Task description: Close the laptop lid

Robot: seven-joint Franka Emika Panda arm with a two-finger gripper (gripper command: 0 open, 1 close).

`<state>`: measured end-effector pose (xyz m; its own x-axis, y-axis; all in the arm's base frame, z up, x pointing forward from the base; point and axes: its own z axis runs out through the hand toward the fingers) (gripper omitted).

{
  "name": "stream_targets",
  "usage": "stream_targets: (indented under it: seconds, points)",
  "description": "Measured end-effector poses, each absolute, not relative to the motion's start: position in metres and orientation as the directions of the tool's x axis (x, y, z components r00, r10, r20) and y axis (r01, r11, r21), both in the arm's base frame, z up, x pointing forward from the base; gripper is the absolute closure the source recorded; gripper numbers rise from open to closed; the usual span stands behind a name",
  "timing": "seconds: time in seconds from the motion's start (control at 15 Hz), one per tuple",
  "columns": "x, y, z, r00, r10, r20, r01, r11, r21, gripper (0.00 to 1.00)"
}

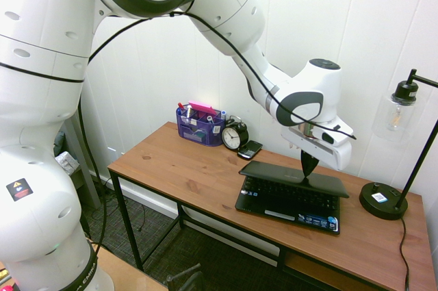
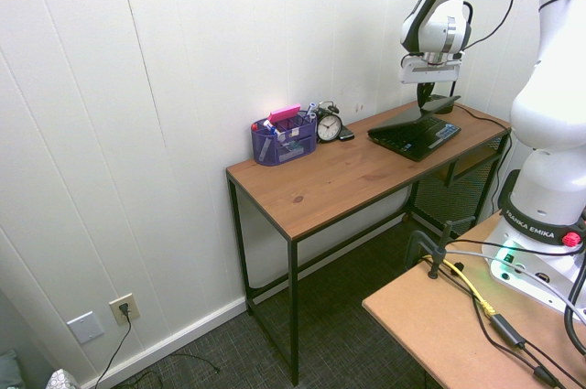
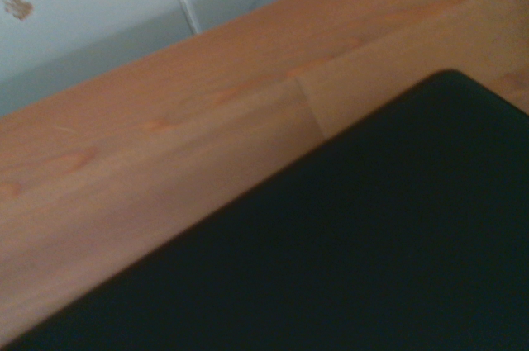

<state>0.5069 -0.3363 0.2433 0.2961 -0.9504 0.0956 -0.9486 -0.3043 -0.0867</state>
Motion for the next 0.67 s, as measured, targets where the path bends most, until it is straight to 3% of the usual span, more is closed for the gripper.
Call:
stream_targets:
  seconds: [0.67]
  points:
    - [0.476,-0.338,0.206,0.305,-0.951,0.057,-0.951,-0.307,-0.040,1.00]
